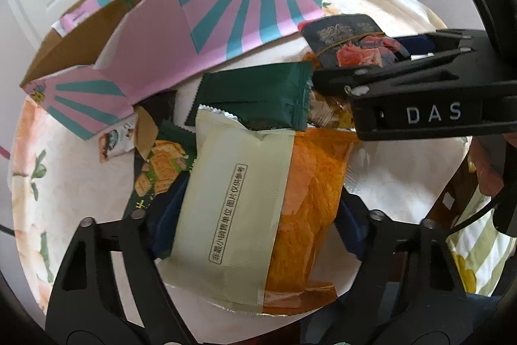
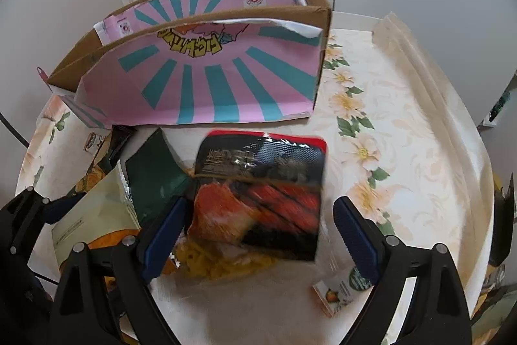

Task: Organize snacks
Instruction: 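Grasp the cream-and-orange bread bag with the left gripper while the right grasps the red-topped snack bag, then lower both held bags into the box and open both grippers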

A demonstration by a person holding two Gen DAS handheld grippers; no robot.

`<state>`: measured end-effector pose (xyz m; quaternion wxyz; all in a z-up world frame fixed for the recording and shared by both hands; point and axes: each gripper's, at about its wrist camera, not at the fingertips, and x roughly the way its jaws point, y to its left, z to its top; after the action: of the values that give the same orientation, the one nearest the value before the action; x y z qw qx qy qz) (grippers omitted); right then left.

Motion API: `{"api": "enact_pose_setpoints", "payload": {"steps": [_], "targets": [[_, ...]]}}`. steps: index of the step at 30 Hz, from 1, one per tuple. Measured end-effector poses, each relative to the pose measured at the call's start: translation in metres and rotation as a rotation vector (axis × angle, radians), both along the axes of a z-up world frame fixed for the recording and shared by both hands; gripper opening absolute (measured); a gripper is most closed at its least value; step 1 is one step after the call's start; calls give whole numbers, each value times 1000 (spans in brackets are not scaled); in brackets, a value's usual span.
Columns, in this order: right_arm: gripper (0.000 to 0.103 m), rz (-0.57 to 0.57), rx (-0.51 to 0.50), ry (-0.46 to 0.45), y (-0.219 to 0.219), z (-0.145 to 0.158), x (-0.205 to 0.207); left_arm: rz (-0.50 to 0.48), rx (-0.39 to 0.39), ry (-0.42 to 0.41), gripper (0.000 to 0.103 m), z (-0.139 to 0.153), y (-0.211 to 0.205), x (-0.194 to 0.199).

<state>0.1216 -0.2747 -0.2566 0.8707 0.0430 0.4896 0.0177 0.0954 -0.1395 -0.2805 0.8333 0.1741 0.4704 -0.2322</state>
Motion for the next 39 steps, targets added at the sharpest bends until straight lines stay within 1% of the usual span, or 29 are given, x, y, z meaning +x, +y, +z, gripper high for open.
{"api": "enact_pose_setpoints", "payload": {"steps": [6,7,8,9,12,14,17,19,27,34,39], "targets": [[90,28,-10,-10,2,1,7,5,-20,4,72,3,3,2],[87,30,-5,-10,1,1,8,7,-25,6,71,4,3,2],[81,36,7,-10,0,0,9,10,-31,7,70,4,4,3],[81,39,21,-9,0,0,10,14,-36,10,70,4,5,2],[72,32,28,-14,-2,1,13,32,-55,25,70,6,8,5],[70,19,32,-20,-5,3,13,43,-65,26,70,8,11,4],[69,16,47,-19,-8,4,13,54,-74,23,69,14,14,2],[69,16,39,-25,-9,5,11,62,-81,20,69,18,16,0],[69,6,50,-49,-14,17,3,89,-96,-3,69,33,17,-1],[69,11,54,-78,-18,35,-2,112,-108,-40,69,65,17,-1],[69,21,69,-113,-21,61,-7,149,-132,-58,69,97,20,2]]}}
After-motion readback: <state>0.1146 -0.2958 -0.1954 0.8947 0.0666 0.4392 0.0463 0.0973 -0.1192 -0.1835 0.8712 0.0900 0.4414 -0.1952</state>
